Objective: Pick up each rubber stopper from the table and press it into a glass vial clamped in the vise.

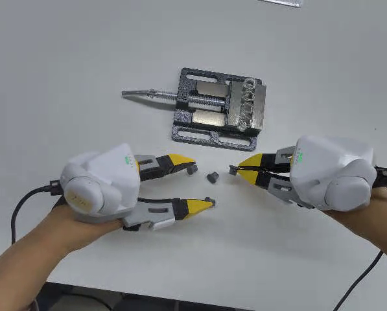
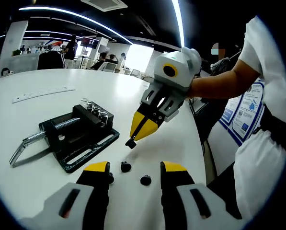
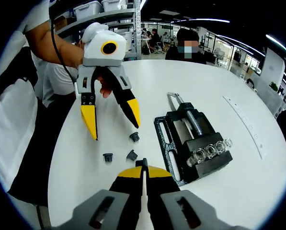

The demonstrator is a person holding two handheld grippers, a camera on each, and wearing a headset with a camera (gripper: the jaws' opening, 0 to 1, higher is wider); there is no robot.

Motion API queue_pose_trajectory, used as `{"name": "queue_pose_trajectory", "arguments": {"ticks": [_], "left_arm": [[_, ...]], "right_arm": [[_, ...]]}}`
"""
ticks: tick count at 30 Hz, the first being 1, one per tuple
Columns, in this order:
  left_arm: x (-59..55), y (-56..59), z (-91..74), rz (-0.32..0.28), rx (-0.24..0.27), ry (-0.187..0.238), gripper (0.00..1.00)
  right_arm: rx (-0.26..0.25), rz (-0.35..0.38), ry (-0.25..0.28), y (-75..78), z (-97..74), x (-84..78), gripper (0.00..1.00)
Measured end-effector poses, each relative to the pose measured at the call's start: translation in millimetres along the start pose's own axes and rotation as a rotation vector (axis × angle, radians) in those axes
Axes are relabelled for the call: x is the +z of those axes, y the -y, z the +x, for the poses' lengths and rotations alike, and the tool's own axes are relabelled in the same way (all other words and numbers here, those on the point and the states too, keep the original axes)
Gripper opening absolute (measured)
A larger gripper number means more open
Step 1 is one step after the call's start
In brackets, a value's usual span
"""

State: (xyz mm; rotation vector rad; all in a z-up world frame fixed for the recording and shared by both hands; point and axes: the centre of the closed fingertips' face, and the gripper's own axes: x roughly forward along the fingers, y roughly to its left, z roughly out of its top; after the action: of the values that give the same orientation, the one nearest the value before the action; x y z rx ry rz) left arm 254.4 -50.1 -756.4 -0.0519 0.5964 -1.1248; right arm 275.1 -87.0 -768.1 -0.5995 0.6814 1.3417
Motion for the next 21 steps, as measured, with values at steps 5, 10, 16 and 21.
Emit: {"name": "queue_pose_trajectory", "arguments": {"ticks": [5,10,16,21], "left_arm": [[-1.4,-6.6,8.0,-0.019,0.021,-0.023,0.33],[5.2,-9.2,14.8,-0.038,0.021,-0.023,0.26],[13.7,-13.9,20.5,-0.085,0.036,-0.009,0.20],[18.5,-16.5,25.1,-0.143,0.048,-0.007,0.18]], "right_arm": [[-0.009,-0.012,0.012,3.5,-0.7,7.5,0.01],[-0.019,-0.019,0.024,7.9,-0.6,14.3,0.01],[-0.028,-0.029,0.036,11.4,-0.6,22.1,0.01],[-0.033,-0.037,0.042,12.8,0.8,26.1,0.01]]}}
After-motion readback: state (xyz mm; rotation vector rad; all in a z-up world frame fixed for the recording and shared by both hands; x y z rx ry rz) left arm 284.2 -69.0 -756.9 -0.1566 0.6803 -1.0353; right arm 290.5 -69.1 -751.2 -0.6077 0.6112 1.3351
